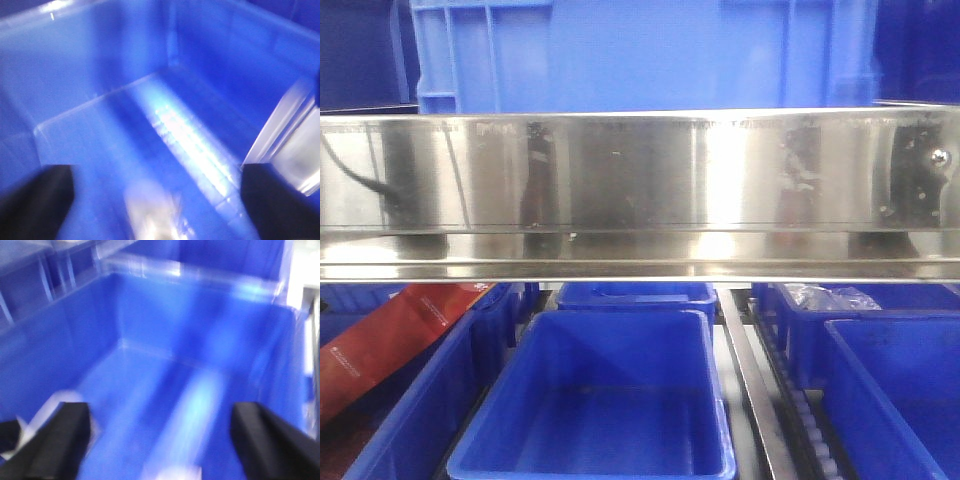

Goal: Place valve from conveyor to right shelf box

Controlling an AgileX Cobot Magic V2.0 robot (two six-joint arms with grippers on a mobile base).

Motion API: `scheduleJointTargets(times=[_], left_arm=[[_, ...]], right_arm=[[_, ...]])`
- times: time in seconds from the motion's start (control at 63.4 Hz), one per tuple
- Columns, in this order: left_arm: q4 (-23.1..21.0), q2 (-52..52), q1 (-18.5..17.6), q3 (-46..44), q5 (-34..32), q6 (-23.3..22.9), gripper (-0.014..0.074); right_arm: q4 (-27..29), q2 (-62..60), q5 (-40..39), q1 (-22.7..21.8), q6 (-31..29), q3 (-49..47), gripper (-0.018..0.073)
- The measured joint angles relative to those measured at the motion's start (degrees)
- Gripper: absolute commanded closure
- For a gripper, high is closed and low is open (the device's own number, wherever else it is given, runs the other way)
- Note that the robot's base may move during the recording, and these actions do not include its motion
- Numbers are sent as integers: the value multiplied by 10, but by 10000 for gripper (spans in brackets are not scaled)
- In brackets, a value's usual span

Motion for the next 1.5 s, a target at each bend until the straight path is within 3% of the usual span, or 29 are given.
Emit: scheduleJointTargets(times=[0.063,0.158,0.284,0.316,0.473,0.552,0.647,0.931,1.089,1.278,1.499], left_arm=[[-1,-10,0,0,11,0,93],[-1,-34,0,0,33,0,258],[8,-81,0,-1,66,0,608],[13,-94,0,-1,75,0,699],[64,-159,0,3,108,-34,708],[99,-201,0,28,112,-63,708],[112,-259,0,93,94,-82,708],[114,-497,0,444,-106,-128,708],[114,-606,0,610,-207,-132,708],[115,-719,0,762,-297,-132,708],[115,-766,0,816,-318,-133,708]], right_arm=[[0,-11,8,0,0,0,170],[0,-35,24,0,0,0,382],[0,-82,39,-4,0,0,732],[0,-97,43,-7,0,0,719],[0,-185,49,-40,0,27,718],[-1,-240,50,-62,0,78,718],[-6,-304,37,-77,0,168,718],[-6,-540,-92,-78,0,508,720],[-6,-625,-134,-78,0,634,721],[-6,-665,-149,-78,0,701,721],[-6,-666,-160,-78,0,708,721]])
